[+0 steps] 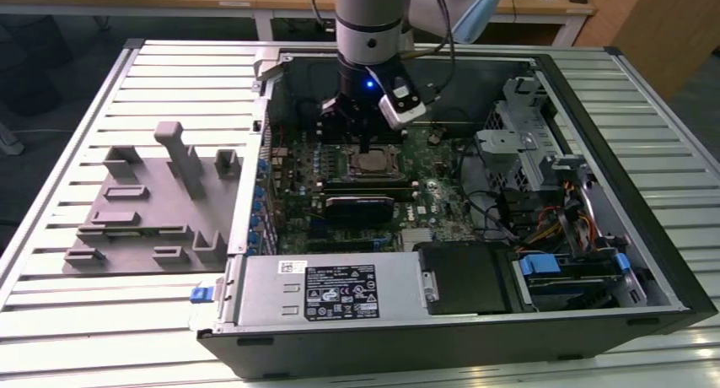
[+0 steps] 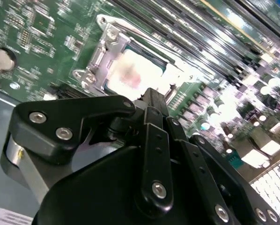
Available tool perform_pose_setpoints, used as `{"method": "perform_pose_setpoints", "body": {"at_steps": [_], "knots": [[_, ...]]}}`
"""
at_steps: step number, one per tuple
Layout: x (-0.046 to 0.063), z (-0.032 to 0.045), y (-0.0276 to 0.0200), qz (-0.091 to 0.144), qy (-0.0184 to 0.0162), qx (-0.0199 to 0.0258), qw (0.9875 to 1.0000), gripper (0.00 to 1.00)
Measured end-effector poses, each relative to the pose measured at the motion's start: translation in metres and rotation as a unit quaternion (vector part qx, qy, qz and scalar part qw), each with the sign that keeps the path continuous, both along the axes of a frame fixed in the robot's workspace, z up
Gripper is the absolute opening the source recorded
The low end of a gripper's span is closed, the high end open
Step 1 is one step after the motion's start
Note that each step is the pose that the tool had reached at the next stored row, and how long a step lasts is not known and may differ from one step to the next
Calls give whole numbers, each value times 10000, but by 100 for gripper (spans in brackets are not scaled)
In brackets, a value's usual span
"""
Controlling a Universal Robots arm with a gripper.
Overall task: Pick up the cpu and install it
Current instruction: 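Close the cpu cover, then install the first cpu locking lever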
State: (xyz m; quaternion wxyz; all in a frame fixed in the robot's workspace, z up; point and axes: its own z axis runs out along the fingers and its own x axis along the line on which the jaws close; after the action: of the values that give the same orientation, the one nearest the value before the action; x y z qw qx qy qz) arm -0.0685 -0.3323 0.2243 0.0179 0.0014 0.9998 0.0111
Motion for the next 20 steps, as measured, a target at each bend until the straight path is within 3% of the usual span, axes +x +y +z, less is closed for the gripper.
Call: {"method": "perform_pose_setpoints", "body": {"at_steps": [4, 20], "knots": [[104, 0, 0, 1, 6, 0, 10000, 11], [112, 0, 0, 0, 6, 0, 10000, 11]]}}
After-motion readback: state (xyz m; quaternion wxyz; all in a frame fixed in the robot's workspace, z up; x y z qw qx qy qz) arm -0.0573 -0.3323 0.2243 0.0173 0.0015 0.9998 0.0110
